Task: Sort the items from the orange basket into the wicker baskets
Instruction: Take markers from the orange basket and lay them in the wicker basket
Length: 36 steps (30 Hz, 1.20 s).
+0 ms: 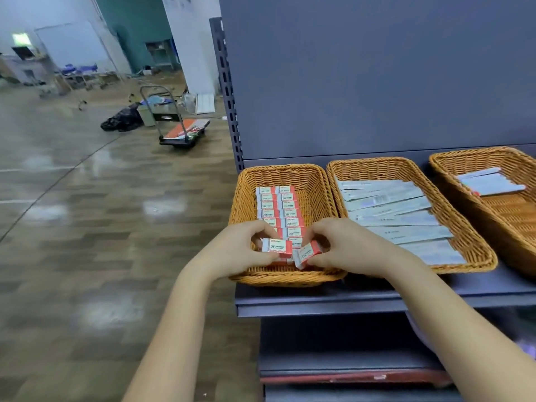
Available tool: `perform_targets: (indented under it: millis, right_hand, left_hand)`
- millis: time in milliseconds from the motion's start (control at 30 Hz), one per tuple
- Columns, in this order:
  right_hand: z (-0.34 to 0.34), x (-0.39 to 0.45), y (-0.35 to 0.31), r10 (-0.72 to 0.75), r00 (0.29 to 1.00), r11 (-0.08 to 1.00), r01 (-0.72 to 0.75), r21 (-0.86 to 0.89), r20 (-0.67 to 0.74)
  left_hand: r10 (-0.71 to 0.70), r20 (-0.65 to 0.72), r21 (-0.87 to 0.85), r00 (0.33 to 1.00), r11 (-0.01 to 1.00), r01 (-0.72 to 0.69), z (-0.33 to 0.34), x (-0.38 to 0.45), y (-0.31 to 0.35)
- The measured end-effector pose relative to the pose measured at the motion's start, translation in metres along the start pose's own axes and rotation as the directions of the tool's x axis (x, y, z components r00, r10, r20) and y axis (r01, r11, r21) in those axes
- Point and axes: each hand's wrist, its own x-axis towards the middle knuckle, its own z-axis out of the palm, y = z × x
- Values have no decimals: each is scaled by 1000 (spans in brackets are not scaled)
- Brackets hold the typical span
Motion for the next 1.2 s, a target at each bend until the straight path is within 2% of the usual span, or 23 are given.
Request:
perform_targets:
  millis: [200,633,933,1067,1200]
  right_hand:
    - [4,15,-1,2,991,998,7,-68,137]
    - [16,27,-7,16,980,967,36,-253,201]
    - [7,36,-7,55,933,974,28,-224,355]
    - [3,37,-5,63,937,985,-3,-172,345]
    - [-5,44,-2,29,970,990,6,-142,241]
  left_hand:
    - [-15,12,11,1000,1000,15,1,5,-3]
    - [-9,69,20,998,1000,7,-4,10,-3]
    - [11,115,150,993,988,-28,-5,16,-7]
    - [8,153,202,988,979,-39,-3,16,-6]
    - [-13,206,310,979,949,-53,1,18,-5]
